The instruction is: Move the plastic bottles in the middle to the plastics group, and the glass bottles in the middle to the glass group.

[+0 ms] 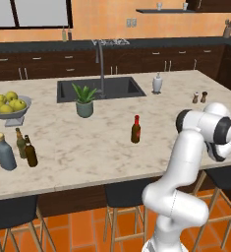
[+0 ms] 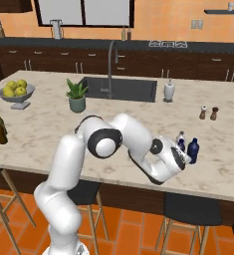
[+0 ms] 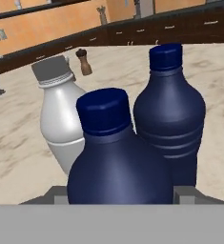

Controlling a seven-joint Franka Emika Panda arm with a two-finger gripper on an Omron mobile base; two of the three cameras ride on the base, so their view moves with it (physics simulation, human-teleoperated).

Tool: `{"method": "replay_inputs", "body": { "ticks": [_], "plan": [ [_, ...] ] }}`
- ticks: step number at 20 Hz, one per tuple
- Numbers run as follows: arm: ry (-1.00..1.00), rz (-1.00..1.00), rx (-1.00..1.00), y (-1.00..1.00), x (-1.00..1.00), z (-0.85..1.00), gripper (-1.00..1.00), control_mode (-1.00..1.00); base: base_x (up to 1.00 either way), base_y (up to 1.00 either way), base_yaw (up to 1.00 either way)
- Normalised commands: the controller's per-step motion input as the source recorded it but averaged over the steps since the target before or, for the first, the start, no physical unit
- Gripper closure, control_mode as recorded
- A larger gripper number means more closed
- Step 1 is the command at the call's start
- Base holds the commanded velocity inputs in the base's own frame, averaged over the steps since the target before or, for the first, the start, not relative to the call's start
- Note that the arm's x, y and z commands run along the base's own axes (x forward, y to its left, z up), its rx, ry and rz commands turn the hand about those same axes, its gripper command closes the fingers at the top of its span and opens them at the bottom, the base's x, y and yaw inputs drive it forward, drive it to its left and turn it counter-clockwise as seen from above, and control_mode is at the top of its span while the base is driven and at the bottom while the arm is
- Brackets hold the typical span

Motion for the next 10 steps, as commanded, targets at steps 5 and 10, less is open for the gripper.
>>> {"method": "replay_inputs", "body": {
  "ticks": [5, 10],
  "plan": [
    [0.0, 0.04, 0.0, 0.0, 0.0, -0.23, 1.0, -1.0, 0.0, 0.0, 0.0],
    [0.0, 0.03, 0.0, 0.0, -0.04, -0.27, 1.0, -1.0, 0.0, 0.0, 0.0]
  ]
}}
